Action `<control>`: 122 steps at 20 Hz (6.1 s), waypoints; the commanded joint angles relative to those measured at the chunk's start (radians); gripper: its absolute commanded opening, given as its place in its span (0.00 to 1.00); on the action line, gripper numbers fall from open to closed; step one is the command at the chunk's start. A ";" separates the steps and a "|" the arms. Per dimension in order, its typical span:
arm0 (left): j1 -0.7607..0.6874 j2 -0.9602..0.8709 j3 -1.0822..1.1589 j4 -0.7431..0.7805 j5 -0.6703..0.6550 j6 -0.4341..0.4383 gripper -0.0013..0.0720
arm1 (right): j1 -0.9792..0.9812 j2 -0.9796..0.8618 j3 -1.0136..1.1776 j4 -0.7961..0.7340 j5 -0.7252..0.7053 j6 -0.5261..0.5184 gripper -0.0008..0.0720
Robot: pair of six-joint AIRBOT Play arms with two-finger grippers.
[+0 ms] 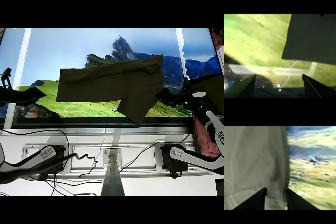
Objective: Fold the clothes and pants, and hang the long-sleeved shirts on hangers.
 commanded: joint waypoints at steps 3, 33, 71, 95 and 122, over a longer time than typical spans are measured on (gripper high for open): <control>0.001 -0.076 -0.006 0.040 -0.109 -0.014 0.88 | 0.060 0.001 0.033 -0.014 0.029 -0.051 0.03; -0.128 -0.248 -0.014 -0.382 0.264 0.198 0.03 | 0.061 0.147 0.166 -0.042 0.179 -0.053 0.03; -0.131 0.360 0.074 -0.711 0.485 0.288 0.03 | 0.121 0.276 0.833 0.018 0.277 0.047 0.03; -0.411 -0.163 0.076 -0.254 0.510 0.027 0.03 | 0.079 -0.266 0.813 -0.492 0.207 0.202 0.03; -0.385 -0.056 0.077 -0.081 0.243 0.035 0.65 | 0.078 -0.105 0.733 -0.785 0.411 0.204 0.46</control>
